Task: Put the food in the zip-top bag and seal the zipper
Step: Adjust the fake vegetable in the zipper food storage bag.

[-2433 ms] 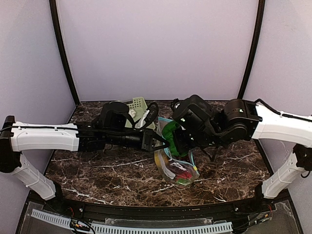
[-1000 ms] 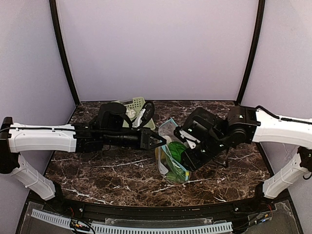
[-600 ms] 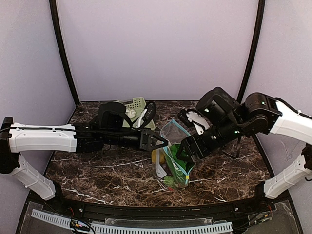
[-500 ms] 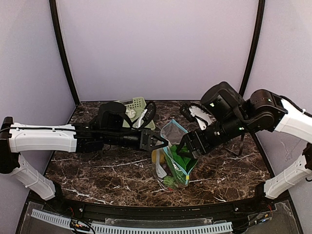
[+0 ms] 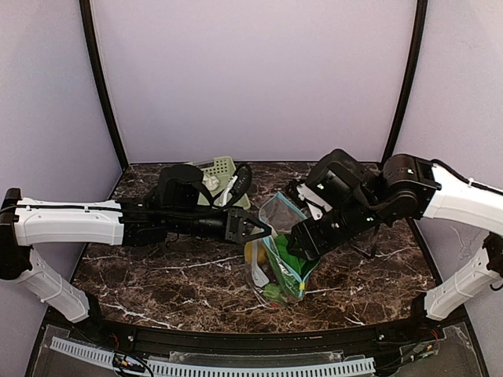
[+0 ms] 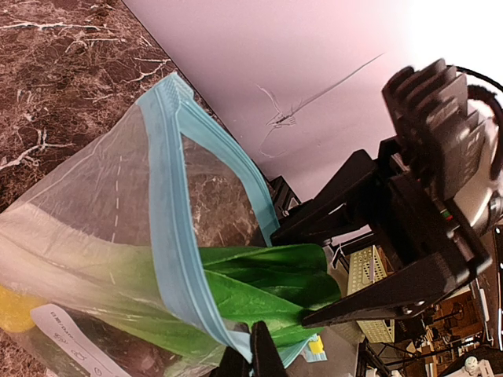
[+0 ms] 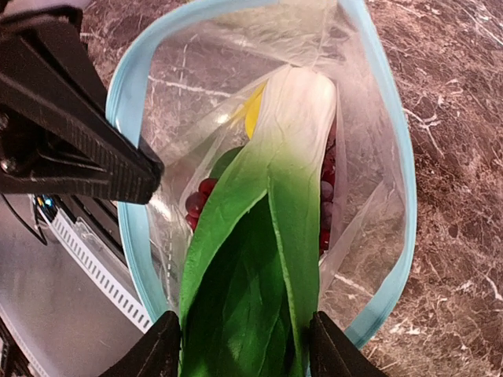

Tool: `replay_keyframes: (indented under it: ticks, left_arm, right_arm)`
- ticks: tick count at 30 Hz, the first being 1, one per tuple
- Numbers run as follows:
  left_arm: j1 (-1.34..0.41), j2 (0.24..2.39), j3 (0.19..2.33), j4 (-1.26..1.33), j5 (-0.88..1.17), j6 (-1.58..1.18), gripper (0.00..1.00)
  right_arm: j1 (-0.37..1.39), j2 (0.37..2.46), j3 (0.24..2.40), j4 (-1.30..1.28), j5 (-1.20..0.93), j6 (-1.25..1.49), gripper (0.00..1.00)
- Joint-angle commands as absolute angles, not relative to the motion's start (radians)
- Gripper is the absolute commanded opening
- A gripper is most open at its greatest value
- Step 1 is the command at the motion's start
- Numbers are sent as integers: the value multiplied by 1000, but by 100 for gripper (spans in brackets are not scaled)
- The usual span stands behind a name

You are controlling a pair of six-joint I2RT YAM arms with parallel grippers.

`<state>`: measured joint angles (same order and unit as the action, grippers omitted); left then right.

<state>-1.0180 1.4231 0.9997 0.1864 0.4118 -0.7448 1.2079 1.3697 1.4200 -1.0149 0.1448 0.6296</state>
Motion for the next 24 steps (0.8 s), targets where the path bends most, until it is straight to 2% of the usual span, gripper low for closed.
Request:
replay_keyframes:
  ticks: [1,2,8,10,24]
  left_arm:
    - [-1014,1416,1036,229,434,-732,1]
    - [-1014,1418,1036,229,435,-733,1]
    - [-1015,1421,1040,230,442,-731,1]
    - [-1015,1420,1041,231,443,-732,1]
    - [-1014,1410,1028,280,441,-761,1]
  right_arm:
    - [1204,1371,1366,-969,105,649,47]
    - [1204,1370,1355,-959,96,653,45]
    - [1204,1370,1295,-875,51,665,8]
    - [1204,1387,1289,-853,43,668,0]
    - [1205,1449,1235,-735,91,707,0]
